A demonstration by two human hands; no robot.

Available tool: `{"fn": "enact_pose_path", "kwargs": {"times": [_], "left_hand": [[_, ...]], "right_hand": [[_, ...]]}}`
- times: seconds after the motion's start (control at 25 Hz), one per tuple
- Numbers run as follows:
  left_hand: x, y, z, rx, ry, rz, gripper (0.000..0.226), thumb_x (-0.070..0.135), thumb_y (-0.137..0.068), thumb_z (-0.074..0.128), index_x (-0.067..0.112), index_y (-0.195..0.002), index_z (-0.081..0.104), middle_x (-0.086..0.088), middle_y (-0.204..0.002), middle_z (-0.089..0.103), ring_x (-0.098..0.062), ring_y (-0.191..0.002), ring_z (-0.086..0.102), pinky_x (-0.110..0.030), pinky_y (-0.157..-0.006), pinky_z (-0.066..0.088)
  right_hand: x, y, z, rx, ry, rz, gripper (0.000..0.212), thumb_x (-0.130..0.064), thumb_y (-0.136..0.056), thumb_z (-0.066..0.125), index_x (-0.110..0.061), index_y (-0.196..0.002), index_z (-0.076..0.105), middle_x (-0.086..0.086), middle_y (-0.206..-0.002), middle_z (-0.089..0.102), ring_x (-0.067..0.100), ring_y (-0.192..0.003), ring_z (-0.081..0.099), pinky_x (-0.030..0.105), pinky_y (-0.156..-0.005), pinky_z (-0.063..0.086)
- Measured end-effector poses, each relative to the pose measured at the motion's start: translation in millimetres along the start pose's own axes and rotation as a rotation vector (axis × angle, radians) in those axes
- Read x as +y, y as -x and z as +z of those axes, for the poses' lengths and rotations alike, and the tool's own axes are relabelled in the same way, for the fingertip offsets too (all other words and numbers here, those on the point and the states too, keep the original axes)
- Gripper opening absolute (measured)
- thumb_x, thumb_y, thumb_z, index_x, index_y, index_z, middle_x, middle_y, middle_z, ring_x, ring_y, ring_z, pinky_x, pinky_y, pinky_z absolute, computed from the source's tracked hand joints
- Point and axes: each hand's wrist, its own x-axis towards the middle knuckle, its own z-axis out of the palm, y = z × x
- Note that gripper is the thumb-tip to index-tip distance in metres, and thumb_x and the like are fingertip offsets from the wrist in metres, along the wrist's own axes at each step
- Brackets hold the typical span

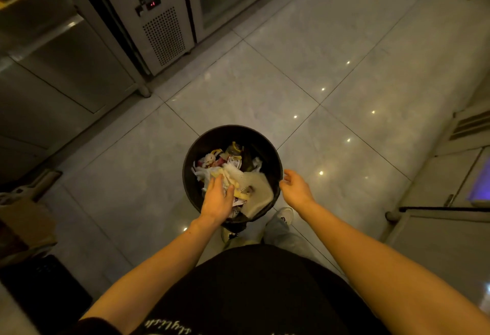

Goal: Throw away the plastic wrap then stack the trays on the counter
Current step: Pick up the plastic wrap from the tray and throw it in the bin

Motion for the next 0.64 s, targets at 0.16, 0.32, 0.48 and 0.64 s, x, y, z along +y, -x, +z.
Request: {"fn": "enact_pose_path", "kwargs": {"times": [0.16,0.32,0.48,0.64], "left_hand": [[7,3,-2,0.021,0.001,0.096,0.057,0.035,-0.100,0.040,0.008,-0.149,0.028,-0.012,-0.156,0.031,-0.027,-0.145,0.027,-0.044,-0.117,0.028],[12,7,-3,0.035,-0.051,0.206,0.055,0.036,-0.100,0.040,0.011,-0.147,0.031,-0.011,-0.153,0.036,-0.026,-0.141,0.033,-0.046,-0.114,0.033],[14,13,-2,0.026,-0.127,0.310,0.053,0.037,-0.100,0.039,0.012,-0.146,0.032,-0.011,-0.152,0.038,-0.025,-0.140,0.035,-0.044,-0.114,0.034],[28,19,4,-0.002,-0.203,0.418,0.052,0.039,-0.100,0.038,0.014,-0.146,0.034,-0.009,-0.151,0.039,-0.024,-0.139,0.036,-0.045,-0.113,0.035]], "right_hand": [[-1,7,4,-0.007,0.002,-0.064,0.050,-0.017,-0.097,0.049,-0.011,-0.145,0.037,0.015,-0.146,0.047,0.030,-0.132,0.047,0.042,-0.109,0.040],[3,16,9,0.014,0.016,-0.130,0.051,-0.021,-0.097,0.051,-0.014,-0.145,0.037,0.014,-0.145,0.048,0.028,-0.132,0.047,0.039,-0.105,0.040],[9,29,12,0.053,0.009,-0.166,0.052,-0.025,-0.097,0.052,-0.016,-0.146,0.036,0.013,-0.146,0.047,0.028,-0.132,0.046,0.035,-0.104,0.039],[17,47,-2,0.140,0.007,-0.218,0.050,-0.025,-0.097,0.050,-0.014,-0.144,0.038,0.013,-0.143,0.050,0.028,-0.131,0.048,0.030,-0.100,0.038]]}}
